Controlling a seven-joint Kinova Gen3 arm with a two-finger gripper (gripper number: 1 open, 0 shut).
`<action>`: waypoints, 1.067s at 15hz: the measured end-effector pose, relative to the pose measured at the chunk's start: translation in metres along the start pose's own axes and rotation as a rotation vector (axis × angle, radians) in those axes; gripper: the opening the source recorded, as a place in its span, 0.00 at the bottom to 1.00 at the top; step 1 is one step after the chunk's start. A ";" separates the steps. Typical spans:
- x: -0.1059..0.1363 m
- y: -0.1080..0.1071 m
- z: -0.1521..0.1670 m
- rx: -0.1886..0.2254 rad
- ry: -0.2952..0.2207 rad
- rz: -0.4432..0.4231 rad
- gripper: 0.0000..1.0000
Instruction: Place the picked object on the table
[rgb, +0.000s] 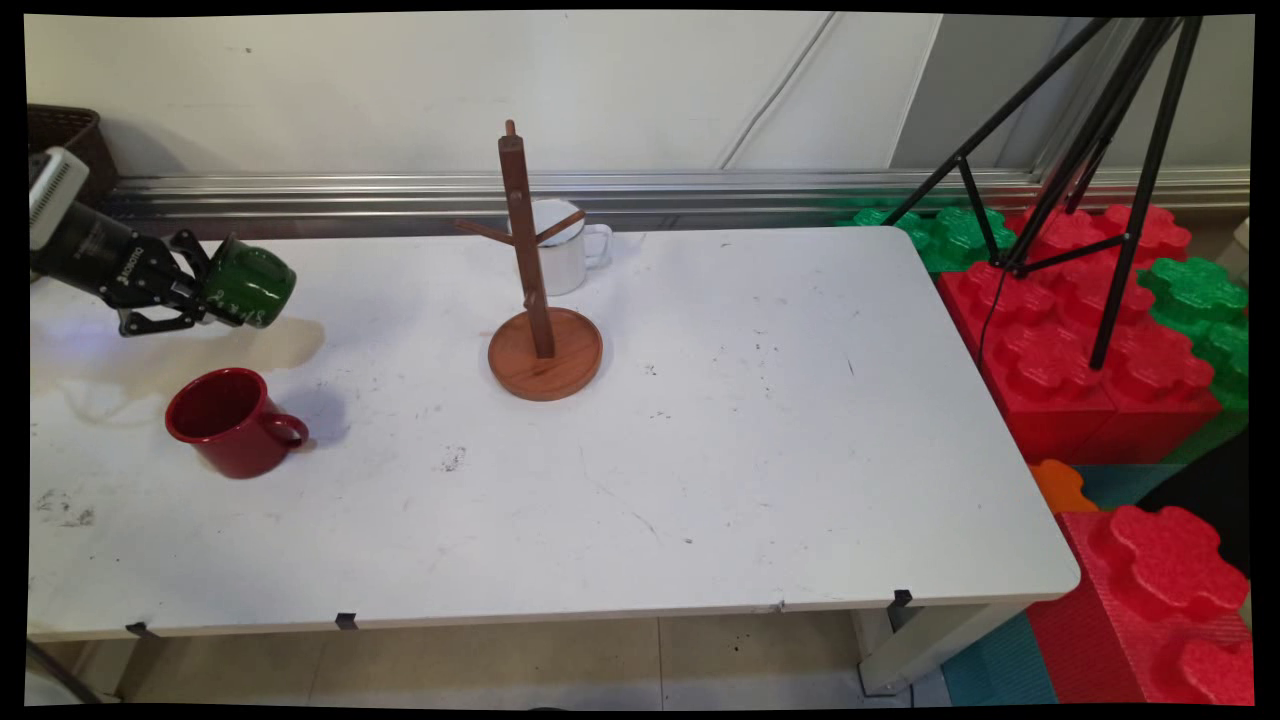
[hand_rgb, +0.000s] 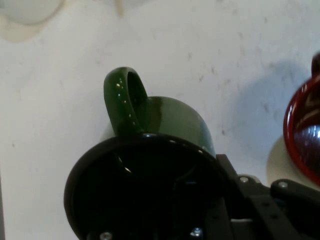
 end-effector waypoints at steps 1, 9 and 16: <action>-0.003 0.000 0.002 -0.005 -0.015 0.017 0.00; -0.016 0.000 0.021 -0.044 -0.097 0.111 0.00; -0.020 -0.001 0.036 -0.066 -0.140 0.166 0.00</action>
